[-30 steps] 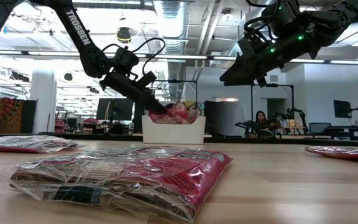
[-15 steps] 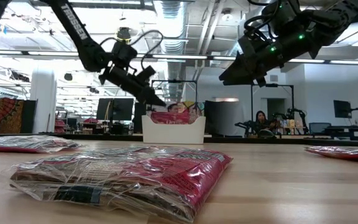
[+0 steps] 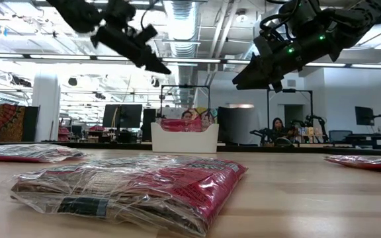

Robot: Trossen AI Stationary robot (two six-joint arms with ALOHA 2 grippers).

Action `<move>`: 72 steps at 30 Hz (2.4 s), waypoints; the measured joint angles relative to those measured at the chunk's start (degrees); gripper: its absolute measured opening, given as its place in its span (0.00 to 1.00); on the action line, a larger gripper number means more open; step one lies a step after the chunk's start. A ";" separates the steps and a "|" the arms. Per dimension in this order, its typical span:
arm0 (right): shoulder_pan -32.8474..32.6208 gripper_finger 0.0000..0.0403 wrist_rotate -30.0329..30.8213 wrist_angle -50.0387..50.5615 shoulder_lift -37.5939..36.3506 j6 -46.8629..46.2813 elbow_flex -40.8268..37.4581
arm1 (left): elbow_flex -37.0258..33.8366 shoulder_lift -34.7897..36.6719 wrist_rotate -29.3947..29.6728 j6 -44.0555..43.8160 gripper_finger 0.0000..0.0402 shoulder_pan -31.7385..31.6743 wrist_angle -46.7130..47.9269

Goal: Sort popcorn bags into baskets
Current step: Put the red popcorn bag into the white bin

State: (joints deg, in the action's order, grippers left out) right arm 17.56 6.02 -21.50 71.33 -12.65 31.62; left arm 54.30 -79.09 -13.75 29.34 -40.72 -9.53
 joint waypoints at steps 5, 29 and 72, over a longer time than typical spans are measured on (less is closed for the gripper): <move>0.00 0.41 0.13 -0.16 -0.52 -0.87 0.00 | 0.00 4.94 1.90 -4.55 0.33 3.89 11.04; -13.76 0.40 0.53 -18.85 13.45 0.92 0.02 | -16.24 13.72 5.83 -38.16 0.33 33.36 41.28; -13.86 0.44 3.08 -22.31 15.32 1.07 0.04 | -16.09 -8.77 33.19 -45.22 0.08 66.81 46.17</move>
State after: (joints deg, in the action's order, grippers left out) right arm 3.70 9.10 -43.81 86.65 -11.57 31.66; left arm 38.21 -87.86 19.44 -15.87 26.09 36.64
